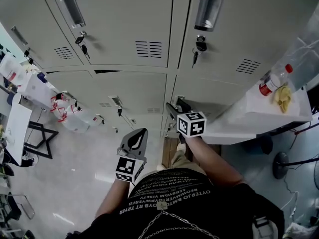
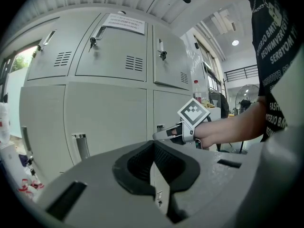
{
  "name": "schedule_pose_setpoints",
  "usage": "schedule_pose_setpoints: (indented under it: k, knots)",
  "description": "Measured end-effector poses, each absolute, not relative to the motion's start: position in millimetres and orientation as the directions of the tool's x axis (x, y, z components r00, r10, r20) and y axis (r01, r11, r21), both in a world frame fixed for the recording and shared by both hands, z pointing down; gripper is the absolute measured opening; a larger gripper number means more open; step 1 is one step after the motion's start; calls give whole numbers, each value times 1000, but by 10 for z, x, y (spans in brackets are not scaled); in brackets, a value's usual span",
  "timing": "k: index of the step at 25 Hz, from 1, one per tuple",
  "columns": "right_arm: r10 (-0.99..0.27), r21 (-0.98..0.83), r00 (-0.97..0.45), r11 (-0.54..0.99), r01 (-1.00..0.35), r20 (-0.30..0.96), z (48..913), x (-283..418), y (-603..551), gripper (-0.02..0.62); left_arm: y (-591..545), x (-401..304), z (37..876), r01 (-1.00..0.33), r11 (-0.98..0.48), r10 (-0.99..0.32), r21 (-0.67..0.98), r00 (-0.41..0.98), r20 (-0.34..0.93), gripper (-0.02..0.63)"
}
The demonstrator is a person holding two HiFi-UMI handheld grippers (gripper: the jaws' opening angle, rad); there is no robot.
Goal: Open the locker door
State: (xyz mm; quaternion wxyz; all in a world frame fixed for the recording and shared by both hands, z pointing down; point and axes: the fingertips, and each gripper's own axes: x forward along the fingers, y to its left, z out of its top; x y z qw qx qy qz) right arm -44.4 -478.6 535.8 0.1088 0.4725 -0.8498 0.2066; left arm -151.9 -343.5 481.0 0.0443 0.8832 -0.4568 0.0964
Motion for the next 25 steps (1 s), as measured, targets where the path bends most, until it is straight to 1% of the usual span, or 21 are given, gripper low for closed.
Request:
schedule_pose_setpoints:
  k: [5, 8, 11, 15, 20, 21, 23, 25]
  knots:
    - [-763, -228, -526, 474, -851, 376, 5368, -470, -4799, 221, -3418, -1553, 4853, -816, -578, -796, -2, 563, 223, -6]
    - [-751, -221, -533, 486, -845, 389, 5375, -454, -4745, 195, -3401, -1534, 4865, -812, -583, -792, 1, 569, 220, -6]
    - [-748, -211, -533, 491, -845, 396, 5382, -433, -4647, 195, -3401, -1475, 4837, -803, -597, -785, -2, 583, 211, -6]
    - [-733, -208, -550, 512, -833, 400, 5379, -411, -4423, 178, -3396, -1408, 4807, -790, -613, -774, -7, 598, 205, -6]
    - [-743, -186, -527, 497, -847, 414, 5395, -326, -4229, 109, -3375, -1345, 4874, -774, -633, -756, -7, 617, 220, -6]
    - [-746, -182, -521, 493, -851, 416, 5396, -325, -4206, 109, -3362, -1324, 4887, -769, -639, -751, -7, 622, 223, -6]
    - [-749, -164, -507, 487, -858, 426, 5397, -331, -4170, 129, -3340, -1285, 4899, -760, -650, -741, -6, 632, 226, -6]
    - [-756, -144, -488, 476, -867, 437, 5400, -320, -4152, 122, -3326, -1261, 4900, -753, -658, -735, -7, 639, 227, -6]
